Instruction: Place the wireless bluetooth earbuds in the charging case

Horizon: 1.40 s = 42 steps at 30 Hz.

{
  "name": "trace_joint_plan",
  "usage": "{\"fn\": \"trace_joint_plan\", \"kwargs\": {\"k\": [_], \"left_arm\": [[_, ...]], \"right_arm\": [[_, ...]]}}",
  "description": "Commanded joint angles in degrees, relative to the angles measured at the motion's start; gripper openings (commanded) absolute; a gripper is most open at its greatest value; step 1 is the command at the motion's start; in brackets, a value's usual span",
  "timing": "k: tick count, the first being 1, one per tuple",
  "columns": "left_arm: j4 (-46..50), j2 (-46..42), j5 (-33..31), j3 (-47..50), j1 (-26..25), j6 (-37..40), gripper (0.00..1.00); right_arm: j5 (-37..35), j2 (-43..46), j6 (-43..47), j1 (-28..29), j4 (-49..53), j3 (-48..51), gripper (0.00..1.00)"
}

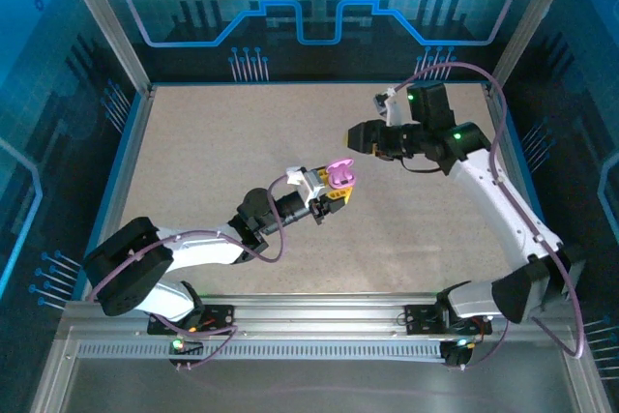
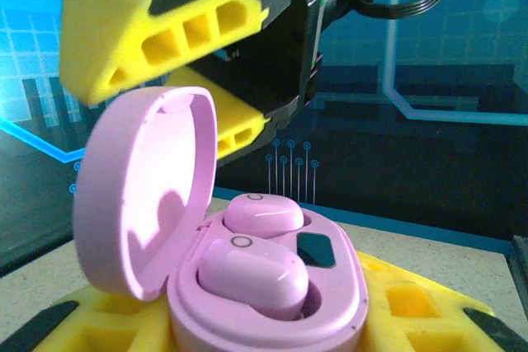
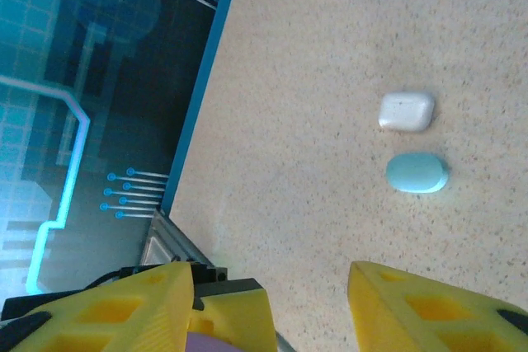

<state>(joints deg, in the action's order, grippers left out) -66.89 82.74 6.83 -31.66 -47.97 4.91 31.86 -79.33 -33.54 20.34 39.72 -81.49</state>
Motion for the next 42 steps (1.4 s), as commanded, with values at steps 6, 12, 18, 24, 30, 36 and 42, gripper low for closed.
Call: {"fn": "trace_joint_plan", "kwargs": {"k": [6,12,18,24,30,36,42], "left_arm": [[0.1,-2.0,1.5,-0.8,-0.2,0.4,0.36],[0.8,-2.6,1.4,-0.6,0.1,0.3,0.36],[0.5,-2.6,1.5,-0.7,0.2,-0.1,0.36],[0.2,-2.7,1.2,-0.7,0.8,-1.2,0.36],[-0.2,-3.5,1.0,-0.4,1.5,-2.8,0.36],[-1.0,-3.8,1.5,-0.4,1.9,-3.9,0.36],[-1.8,-3.9,2.5,-0.6,2.2,-4.8,0.36]], "right_arm": [[2.8,-2.6,4.3,1.8,6.8,-3.0,0.54],[4.1,-2.7,4.7,1.9,6.4,-2.4,0.54],[4.5,-2.2,5.3,2.1,7.1,-1.7,0.54],[5.2,-0.7,5.6,2.2,6.9,-0.4,0.54],[7.8,2.9,5.0,1.9,5.0,3.0,0.55],[14.6,6.4,2.0,0.6,-0.5,8.8,0.58],[21.8,6.4,-1.0,0.4,-5.6,12.6,0.57]]}}
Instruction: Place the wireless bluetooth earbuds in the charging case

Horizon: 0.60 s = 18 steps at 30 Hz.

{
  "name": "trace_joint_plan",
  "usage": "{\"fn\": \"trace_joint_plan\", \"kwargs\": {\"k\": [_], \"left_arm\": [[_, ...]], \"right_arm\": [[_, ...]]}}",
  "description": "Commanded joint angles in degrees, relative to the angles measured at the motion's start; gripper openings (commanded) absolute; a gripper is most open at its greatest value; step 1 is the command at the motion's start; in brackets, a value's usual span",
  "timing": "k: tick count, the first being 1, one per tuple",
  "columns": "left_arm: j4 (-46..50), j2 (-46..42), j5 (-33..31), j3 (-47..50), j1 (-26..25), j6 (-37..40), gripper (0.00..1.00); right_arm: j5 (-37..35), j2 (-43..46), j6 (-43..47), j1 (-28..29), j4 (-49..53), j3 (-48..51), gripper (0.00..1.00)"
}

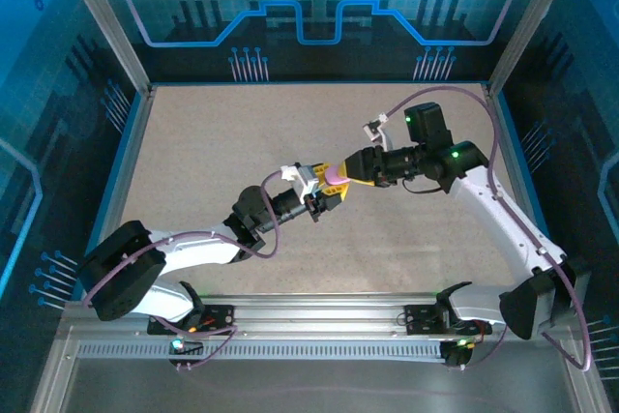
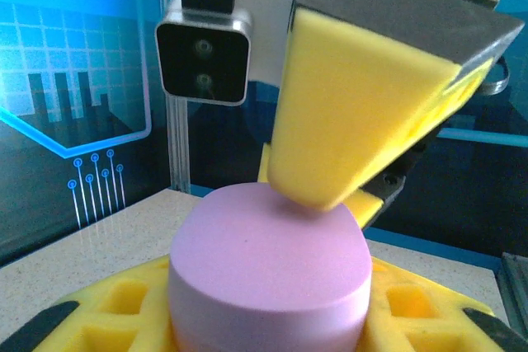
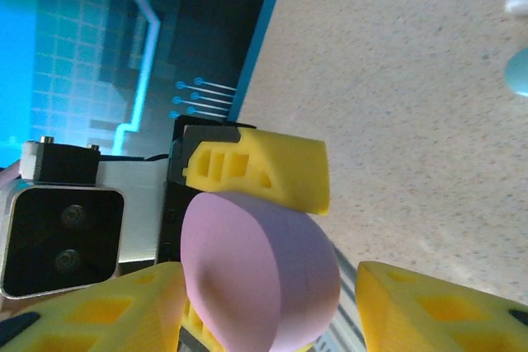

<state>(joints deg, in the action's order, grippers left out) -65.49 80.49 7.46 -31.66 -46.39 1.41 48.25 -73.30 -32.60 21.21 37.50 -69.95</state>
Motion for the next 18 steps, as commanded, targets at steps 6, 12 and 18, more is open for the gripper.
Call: {"fn": "trace_joint_plan", "kwargs": {"k": [6,12,18], "left_arm": [[-3.6,-1.6,3.7,-0.8,0.7,-1.7,0.36],[-3.4,-1.6,3.9,-0.7,0.8,-1.8,0.37],[-1.9,-1.7,1.9,-0.5,1.0,-1.0,0.43]], "right_arm": [[7.2,-1.2,-3.1,-0.6,-5.9,2.1,0.52],[8.1,-1.9,-5.0,-0.7,-8.0,3.0,0.37],[7.3,-1.0,-5.6,-2.0,-8.3,3.8,0.2]]}}
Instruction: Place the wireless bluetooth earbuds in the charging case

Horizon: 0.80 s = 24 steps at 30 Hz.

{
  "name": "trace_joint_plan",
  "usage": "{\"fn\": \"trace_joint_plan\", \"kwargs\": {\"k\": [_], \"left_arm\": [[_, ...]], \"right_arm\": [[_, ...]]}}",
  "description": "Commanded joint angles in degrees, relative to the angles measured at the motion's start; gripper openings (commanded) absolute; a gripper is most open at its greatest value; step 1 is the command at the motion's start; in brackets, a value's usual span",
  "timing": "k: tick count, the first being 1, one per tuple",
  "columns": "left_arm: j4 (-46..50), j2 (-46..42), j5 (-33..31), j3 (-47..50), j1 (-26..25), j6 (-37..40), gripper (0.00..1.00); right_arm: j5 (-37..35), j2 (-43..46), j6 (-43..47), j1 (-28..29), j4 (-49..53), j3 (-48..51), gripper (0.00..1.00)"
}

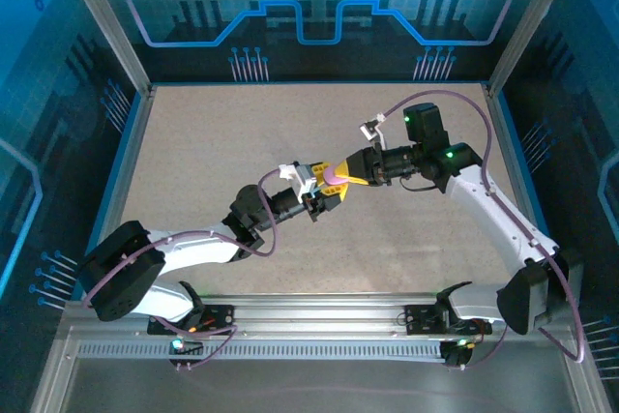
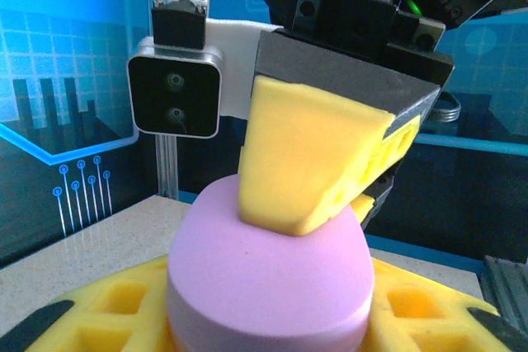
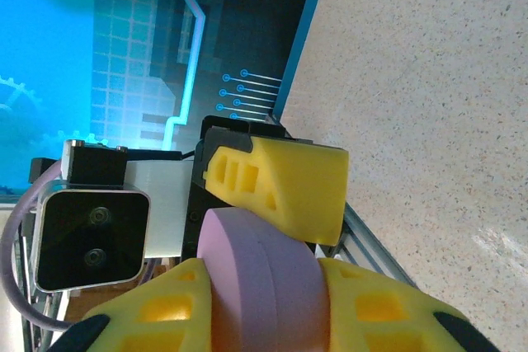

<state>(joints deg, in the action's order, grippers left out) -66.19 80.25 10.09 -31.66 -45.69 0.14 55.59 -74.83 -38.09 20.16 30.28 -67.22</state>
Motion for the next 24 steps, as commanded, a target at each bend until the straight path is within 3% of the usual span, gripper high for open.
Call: {"fn": "trace_joint_plan", "kwargs": {"k": [1,11,17,24], "left_arm": [[-0.6,-1.4,-1.3,-0.5,0.2,0.4,0.46],[5.6,-4.8,-3.3,2.0,0.3,4.3,0.64],[7.5,-10.9,-9.2,5.7,0.4,5.2,0.72],[23.3,-19.6,-16.4,3.7,1.9,5.0,0.83]], "right_arm": [[-0.3,0.8,-0.6,-1.2,-1.6,1.3,0.18],[-4.7,3.5,-5.0,-5.5,-7.4,4.9,0.15],[-15.2,2.8,-4.7,-8.0,-6.7,9.5,0.17],[-17.4,-4.6,-4.9,-7.7,-12.2,15.2,0.17]]}}
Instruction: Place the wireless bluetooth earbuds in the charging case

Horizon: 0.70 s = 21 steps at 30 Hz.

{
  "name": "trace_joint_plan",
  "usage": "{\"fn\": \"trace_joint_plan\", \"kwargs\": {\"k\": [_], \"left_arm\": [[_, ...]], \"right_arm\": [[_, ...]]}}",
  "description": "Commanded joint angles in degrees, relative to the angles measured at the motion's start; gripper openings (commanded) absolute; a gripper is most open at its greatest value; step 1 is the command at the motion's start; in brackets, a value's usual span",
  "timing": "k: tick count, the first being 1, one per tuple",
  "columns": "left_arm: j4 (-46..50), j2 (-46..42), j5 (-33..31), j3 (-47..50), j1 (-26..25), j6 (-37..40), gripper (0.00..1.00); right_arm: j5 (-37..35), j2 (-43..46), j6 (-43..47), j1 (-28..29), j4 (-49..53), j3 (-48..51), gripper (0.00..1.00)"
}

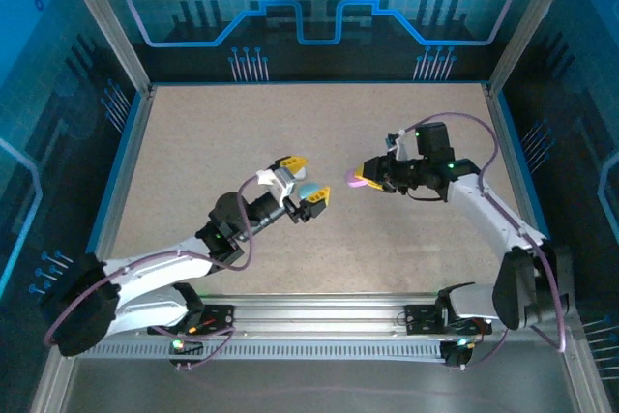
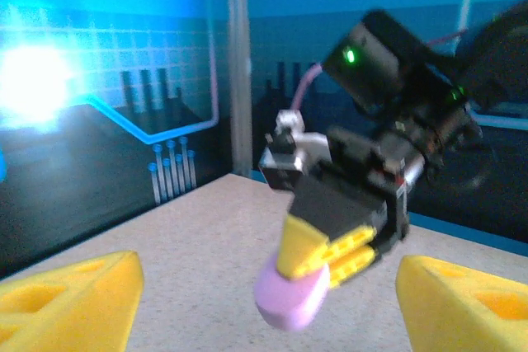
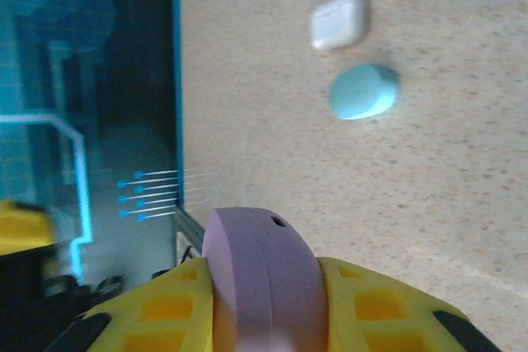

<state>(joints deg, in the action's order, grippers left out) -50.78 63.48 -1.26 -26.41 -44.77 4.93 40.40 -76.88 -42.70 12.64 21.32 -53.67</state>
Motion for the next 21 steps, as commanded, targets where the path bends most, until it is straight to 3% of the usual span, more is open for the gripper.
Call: {"fn": "trace_joint_plan", "kwargs": {"k": [1,9,21], "left_arm": [[9.8,-3.7,-5.5,-1.9,1.3,-0.5,0.85],[13.9,-6.5,-6.3,-1.9,3.7,-3.9,0.99],[15.7,-7.9,-7.2,-1.4,4.4,-4.2,0.99]], "right_arm": [[-2.5,-4.0,-0.4,0.2,-4.0,2.2,0.18],[-3.2,-16.4,-0.9,5.8,-9.6,1.3,0.19],[-6.0,-28.7,-0.4,11.8,-11.0,-2.5,0.22]]}}
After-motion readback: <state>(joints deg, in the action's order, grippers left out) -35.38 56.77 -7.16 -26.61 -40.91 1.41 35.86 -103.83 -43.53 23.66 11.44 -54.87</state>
